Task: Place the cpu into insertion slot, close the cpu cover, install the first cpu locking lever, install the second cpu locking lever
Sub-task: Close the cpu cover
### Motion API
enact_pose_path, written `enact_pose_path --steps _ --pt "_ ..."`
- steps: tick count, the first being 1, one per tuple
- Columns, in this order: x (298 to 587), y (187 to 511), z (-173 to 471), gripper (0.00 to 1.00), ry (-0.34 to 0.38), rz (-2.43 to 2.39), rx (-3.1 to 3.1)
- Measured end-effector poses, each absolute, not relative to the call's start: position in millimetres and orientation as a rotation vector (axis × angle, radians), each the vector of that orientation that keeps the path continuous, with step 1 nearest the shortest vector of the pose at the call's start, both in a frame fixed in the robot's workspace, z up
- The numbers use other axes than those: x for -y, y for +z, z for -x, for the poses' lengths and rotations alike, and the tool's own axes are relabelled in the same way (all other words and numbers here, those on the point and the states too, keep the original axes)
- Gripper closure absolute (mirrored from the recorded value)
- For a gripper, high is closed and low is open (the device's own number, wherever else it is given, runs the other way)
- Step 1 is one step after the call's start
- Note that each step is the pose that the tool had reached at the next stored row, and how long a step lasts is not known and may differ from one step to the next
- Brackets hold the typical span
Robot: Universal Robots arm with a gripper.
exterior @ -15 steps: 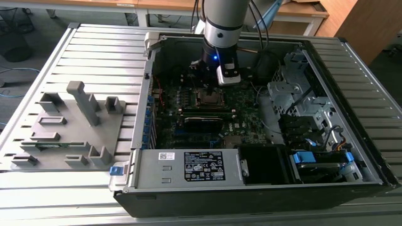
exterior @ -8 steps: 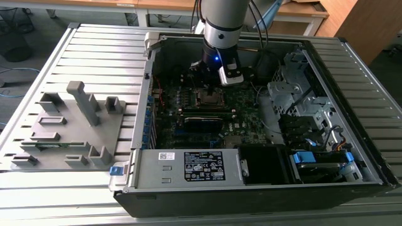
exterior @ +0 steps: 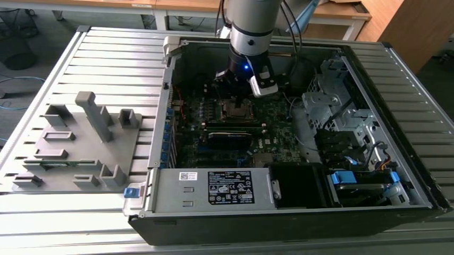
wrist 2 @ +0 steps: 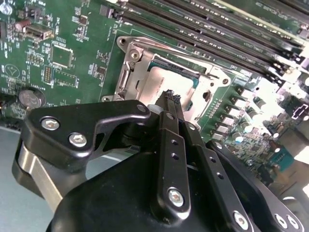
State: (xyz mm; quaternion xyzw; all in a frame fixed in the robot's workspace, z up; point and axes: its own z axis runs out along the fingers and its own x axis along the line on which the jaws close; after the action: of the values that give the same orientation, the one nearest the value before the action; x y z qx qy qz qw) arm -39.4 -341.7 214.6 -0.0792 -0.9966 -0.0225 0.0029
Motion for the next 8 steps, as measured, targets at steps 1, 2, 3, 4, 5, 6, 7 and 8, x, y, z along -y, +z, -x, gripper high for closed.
enact_pose_path --steps 1,2,3,4,5,6,7,8 --pt "341.7 214.4 39.4 0.89 -0.072 0.234 3.128" --pt "341.7 214.3 39.4 0.89 -0.073 0.219 3.132" --pt "341.7 214.1 39.4 0.89 -0.074 0.203 3.136" --pt "341.7 214.0 39.4 0.89 -0.075 0.187 3.139" --pt "341.7 213.9 39.4 0.89 -0.076 0.173 3.142" --pt "341.6 213.8 39.4 0.89 -0.077 0.160 3.145" --pt "341.7 213.8 39.4 0.89 -0.077 0.152 3.145" --pt "341.6 213.7 39.4 0.89 -0.077 0.152 3.146"
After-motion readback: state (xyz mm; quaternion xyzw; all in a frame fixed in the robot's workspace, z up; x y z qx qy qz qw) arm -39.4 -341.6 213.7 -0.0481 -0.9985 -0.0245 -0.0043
